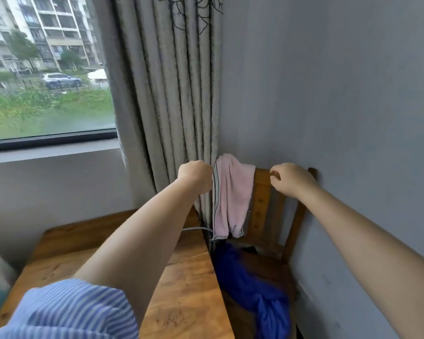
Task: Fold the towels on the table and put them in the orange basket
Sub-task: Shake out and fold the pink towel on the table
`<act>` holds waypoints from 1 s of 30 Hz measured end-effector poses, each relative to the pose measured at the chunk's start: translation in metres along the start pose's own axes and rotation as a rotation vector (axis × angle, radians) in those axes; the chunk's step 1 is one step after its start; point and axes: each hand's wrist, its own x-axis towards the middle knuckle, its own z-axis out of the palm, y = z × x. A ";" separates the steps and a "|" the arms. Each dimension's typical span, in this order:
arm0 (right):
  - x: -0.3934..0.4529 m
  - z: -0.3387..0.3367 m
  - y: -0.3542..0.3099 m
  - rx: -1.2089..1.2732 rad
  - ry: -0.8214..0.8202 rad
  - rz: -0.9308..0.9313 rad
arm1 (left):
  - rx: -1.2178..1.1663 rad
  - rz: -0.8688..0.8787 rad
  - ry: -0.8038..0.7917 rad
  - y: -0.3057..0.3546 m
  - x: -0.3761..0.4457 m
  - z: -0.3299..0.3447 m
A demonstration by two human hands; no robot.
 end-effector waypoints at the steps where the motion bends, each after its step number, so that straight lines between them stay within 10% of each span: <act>1: 0.015 0.004 0.001 0.012 -0.009 0.016 | -0.013 -0.002 -0.011 -0.003 0.015 0.003; 21: 0.222 0.149 0.042 -0.050 -0.185 0.275 | -0.460 -0.315 -0.198 0.008 0.228 0.127; 30: 0.245 0.200 0.062 -0.079 -0.060 0.055 | -0.665 -0.512 -0.185 0.014 0.264 0.169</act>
